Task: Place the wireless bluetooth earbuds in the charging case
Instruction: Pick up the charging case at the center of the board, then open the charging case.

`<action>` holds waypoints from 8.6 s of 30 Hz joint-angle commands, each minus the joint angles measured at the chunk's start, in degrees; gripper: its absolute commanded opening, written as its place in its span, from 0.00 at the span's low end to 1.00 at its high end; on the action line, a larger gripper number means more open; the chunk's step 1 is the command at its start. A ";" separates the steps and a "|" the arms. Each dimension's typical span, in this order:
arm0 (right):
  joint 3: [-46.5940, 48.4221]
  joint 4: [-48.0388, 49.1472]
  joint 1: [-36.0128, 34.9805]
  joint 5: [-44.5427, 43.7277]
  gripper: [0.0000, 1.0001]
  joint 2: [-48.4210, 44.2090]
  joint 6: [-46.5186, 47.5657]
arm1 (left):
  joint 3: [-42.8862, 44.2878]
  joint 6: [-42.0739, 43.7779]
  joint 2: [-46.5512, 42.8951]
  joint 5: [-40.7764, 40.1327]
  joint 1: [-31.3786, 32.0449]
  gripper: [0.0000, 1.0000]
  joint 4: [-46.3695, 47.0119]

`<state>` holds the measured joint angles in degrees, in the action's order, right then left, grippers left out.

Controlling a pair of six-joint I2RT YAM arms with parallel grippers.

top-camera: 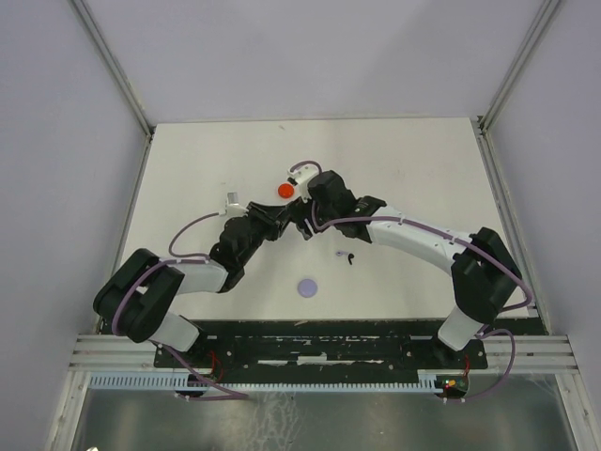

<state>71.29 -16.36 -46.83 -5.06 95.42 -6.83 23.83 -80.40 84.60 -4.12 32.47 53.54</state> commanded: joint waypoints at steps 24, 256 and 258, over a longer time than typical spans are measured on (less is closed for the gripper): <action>-6.26 9.85 8.26 9.65 0.74 -7.42 -14.94 | -2.04 -2.59 -3.22 -8.87 2.22 0.03 4.43; -7.13 5.71 21.13 18.01 0.88 -3.59 -20.24 | 14.13 -4.71 15.72 34.05 -4.84 0.03 16.26; -7.83 4.85 21.14 16.42 0.87 -4.43 -19.31 | 13.85 -4.85 15.22 33.25 -5.18 0.03 16.12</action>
<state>61.17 -13.72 -25.50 14.41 92.01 -28.01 38.09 -83.53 102.94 28.64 27.29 65.36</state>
